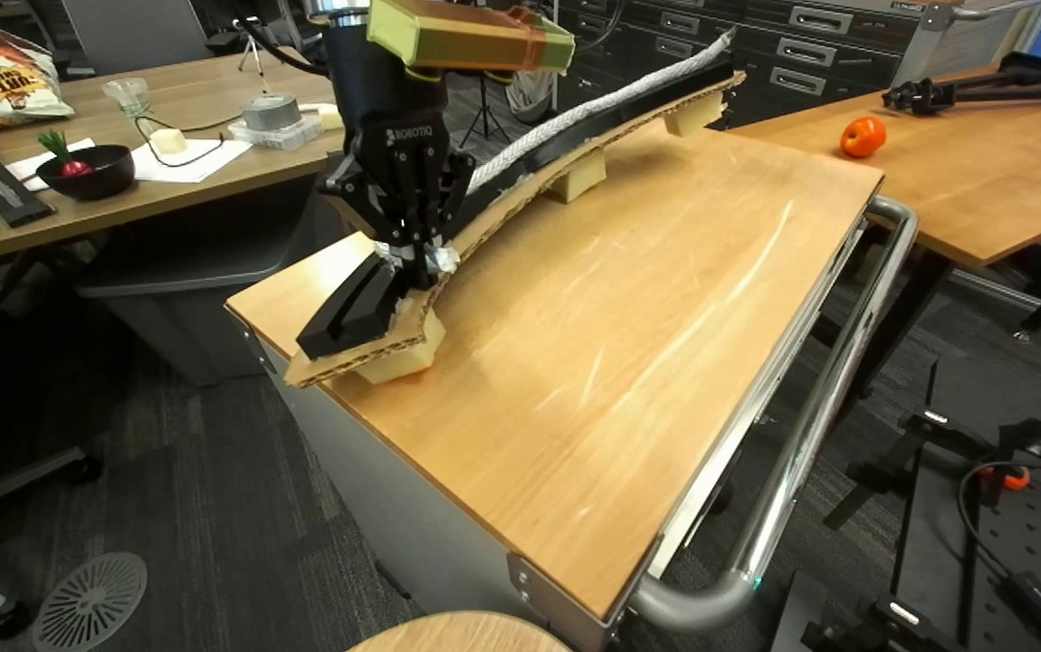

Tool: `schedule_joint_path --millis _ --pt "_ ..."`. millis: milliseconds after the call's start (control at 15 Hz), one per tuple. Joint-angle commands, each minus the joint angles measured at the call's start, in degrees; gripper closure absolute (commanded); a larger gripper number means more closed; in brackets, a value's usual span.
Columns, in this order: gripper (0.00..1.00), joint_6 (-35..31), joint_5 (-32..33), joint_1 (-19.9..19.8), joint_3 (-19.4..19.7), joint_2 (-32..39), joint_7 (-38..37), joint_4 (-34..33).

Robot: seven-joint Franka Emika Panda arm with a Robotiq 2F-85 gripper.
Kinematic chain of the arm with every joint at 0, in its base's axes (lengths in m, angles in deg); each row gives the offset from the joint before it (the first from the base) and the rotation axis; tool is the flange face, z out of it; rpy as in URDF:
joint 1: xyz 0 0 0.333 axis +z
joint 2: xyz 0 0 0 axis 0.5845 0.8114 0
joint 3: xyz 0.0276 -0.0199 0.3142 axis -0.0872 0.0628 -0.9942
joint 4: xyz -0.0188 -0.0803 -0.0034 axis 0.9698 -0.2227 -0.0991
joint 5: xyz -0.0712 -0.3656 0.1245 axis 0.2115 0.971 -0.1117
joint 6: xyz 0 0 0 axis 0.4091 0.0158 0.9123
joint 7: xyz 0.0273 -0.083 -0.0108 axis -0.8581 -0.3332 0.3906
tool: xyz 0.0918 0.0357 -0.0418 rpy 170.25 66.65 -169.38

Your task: Put the white rope on the cardboard

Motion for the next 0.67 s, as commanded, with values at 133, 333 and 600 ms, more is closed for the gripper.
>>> schedule_joint_path --millis 133,333,600 --pt "0.98 -1.0 -5.7 -2.5 -1.7 0.2 3.3 2.0" --pt "0.98 -0.2 -7.4 -3.1 -1.7 0.8 4.1 2.1" --pt "0.98 0.6 -8.1 -3.1 -1.6 0.9 3.9 1.7"
